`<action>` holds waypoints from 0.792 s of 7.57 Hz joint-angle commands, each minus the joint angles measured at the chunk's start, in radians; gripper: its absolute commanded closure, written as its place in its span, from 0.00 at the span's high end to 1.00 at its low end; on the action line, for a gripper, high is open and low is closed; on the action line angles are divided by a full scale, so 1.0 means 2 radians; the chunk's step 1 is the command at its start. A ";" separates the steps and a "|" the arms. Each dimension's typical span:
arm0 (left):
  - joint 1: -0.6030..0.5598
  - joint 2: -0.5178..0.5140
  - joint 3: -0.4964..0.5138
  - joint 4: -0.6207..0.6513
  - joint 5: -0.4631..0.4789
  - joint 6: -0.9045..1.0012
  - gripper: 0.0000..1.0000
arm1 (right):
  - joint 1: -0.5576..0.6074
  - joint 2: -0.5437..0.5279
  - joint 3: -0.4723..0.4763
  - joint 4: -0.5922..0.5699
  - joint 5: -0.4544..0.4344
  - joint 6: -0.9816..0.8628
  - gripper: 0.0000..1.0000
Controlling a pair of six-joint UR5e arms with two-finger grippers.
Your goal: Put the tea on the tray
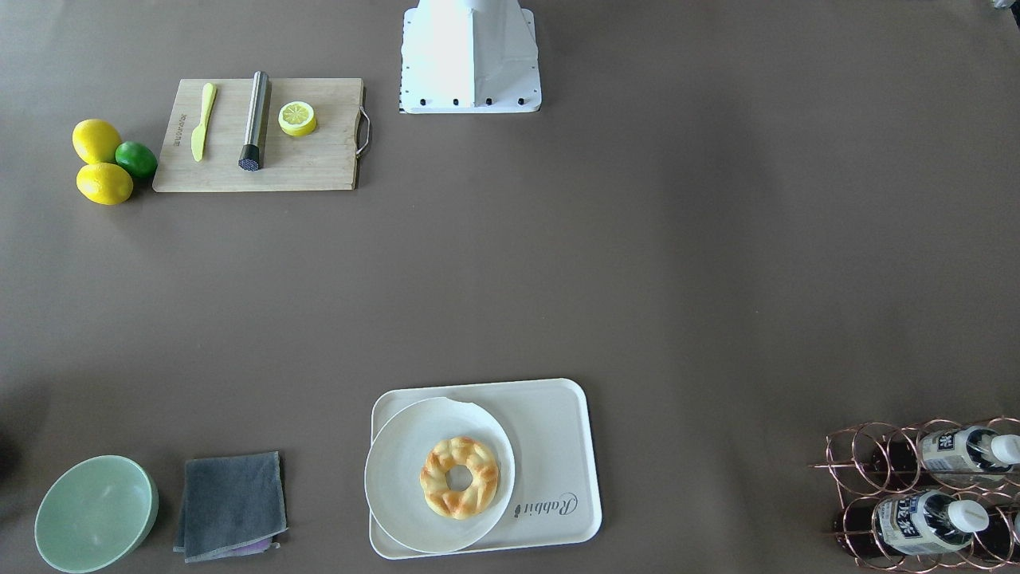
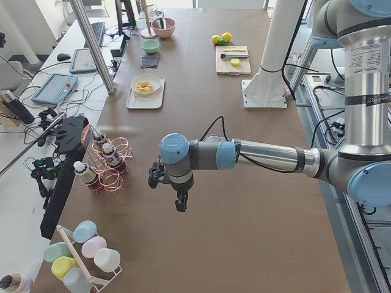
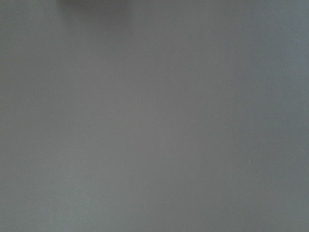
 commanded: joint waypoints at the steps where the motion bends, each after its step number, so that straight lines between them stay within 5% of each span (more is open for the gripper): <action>1: -0.012 -0.001 0.045 -0.134 -0.033 0.001 0.99 | 0.005 -0.009 -0.024 0.010 0.067 0.000 1.00; 6: -0.018 -0.028 0.036 -0.214 -0.038 -0.029 0.99 | -0.007 0.006 -0.018 0.057 0.064 -0.053 1.00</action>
